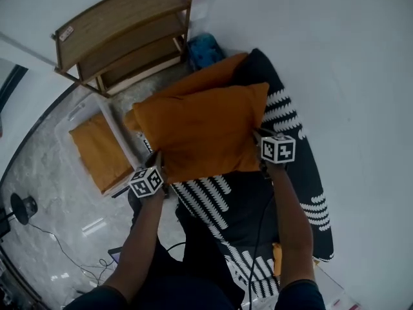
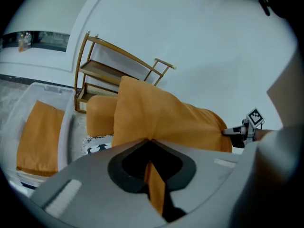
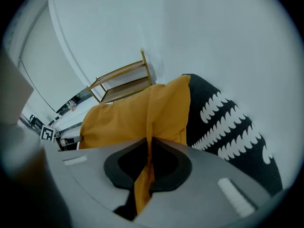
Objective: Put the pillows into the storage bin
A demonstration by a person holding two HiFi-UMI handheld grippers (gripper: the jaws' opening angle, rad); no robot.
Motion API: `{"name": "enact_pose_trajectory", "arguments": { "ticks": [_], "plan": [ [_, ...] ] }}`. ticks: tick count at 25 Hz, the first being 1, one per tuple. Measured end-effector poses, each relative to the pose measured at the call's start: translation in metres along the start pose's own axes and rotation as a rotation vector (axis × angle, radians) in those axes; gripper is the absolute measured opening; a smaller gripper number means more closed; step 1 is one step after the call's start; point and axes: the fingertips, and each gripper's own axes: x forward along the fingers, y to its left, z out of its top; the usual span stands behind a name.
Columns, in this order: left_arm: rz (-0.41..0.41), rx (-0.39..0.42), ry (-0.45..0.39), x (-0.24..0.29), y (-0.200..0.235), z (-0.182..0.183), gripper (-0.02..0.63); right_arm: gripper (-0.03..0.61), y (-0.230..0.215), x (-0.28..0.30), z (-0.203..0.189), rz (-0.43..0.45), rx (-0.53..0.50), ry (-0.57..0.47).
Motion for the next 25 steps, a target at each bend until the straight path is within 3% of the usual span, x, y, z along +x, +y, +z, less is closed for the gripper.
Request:
{"name": "enact_pose_trajectory", "arguments": {
  "ticks": [11,25],
  "plan": [
    [0.063,0.000,-0.099,-0.080,0.090,0.066,0.008,0.015,0.126,0.011,0.009,0.087,0.034,-0.039],
    [0.196,0.049,-0.207,-0.183,0.259,0.173,0.008,0.015,0.327,0.079,0.011,0.222,0.155,-0.049]
  ]
}}
